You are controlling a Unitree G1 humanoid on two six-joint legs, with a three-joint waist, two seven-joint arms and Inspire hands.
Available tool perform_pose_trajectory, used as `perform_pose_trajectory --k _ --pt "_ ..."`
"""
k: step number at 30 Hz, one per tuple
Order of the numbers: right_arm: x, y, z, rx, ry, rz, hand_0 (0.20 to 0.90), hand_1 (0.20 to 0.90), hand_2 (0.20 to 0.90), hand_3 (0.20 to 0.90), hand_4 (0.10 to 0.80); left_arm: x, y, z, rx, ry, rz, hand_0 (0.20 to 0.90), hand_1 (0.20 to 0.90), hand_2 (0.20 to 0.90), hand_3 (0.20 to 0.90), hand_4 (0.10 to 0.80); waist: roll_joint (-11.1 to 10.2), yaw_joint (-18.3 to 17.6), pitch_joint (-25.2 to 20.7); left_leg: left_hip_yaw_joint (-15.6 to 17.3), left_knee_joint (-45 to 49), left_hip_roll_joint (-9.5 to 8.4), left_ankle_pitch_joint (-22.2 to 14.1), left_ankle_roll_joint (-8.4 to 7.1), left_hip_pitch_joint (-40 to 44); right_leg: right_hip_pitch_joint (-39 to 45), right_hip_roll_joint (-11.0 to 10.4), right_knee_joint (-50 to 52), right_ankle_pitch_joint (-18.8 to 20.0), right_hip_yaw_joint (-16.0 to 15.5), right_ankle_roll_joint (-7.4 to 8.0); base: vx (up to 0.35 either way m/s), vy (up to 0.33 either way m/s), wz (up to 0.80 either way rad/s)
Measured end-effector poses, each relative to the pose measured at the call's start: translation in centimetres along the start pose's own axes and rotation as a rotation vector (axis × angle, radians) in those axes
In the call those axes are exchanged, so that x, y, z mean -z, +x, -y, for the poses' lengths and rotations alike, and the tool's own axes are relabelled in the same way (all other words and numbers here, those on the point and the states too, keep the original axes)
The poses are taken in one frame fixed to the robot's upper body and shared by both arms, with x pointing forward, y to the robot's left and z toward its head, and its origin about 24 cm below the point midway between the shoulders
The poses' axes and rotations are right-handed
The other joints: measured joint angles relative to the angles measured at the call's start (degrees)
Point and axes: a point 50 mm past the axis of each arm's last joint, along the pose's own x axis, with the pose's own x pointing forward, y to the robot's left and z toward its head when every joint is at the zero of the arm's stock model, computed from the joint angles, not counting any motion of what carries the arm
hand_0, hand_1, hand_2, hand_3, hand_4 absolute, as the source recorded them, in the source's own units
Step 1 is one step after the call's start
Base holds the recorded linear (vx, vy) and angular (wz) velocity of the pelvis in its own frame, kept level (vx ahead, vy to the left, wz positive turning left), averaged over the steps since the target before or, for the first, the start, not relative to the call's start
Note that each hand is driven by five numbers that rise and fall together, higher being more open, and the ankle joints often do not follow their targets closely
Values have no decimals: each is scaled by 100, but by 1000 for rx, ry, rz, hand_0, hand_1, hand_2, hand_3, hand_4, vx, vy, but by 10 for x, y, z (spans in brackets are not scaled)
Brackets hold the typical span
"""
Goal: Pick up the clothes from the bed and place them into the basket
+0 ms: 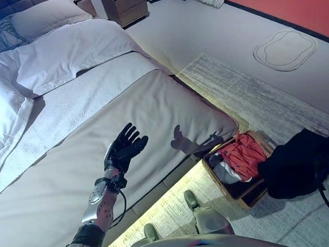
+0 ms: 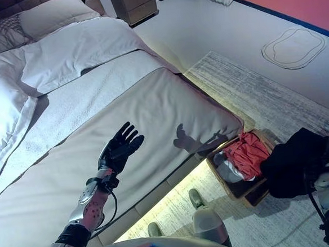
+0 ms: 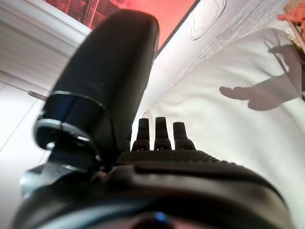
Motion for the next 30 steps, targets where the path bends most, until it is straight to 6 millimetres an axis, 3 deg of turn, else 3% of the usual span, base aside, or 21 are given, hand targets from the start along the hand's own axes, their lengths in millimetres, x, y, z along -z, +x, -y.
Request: perform_pose_trajectory --k 3,7,8,9,18,30 --pt "-5 -1 -7 -19 10 27 300 300 300 200 100 0 0 1 11 0 -1 900 900 900 900 800 28 69 -17 -3 0 8 75 7 -2 2 3 0 8 -15 -11 -5 -38 1" --pt "-12 0 -13 -33 12 41 547 547 547 488 388 1 0 1 22 2 -3 900 900 900 900 800 45 138 -27 -39 1 -14 146 -27 -3 8 -23 0 70 -90 -86 -1 -9 6" --pt "-14 0 -13 -32 17 45 688 688 688 653 553 1 0 1 21 2 -5 900 900 900 900 800 47 149 -29 -45 2 -23 147 -28 -2 15 -33 0 84 -106 -67 7 -3 7" --pt "-15 1 -13 -30 21 48 900 900 900 900 800 1 0 1 20 2 -6 900 900 900 900 800 48 166 -29 -46 2 -27 153 -36 -2 17 -38 0 103 -111 -92 0 0 0" --pt "-14 2 -16 -3 27 18 900 900 900 900 800 2 -5 -6 10 17 -19 900 900 900 900 800 49 266 -29 -55 2 -84 148 -38 66 99 -104 -1 124 -151 -119 2 -4 2" --pt "21 -1 -25 -20 0 -157 900 900 900 900 800 -1 -6 -10 16 36 -20 900 900 900 900 800 56 278 -30 -90 -1 -68 129 -15 62 96 -96 -27 84 -147 -112 0 0 0"
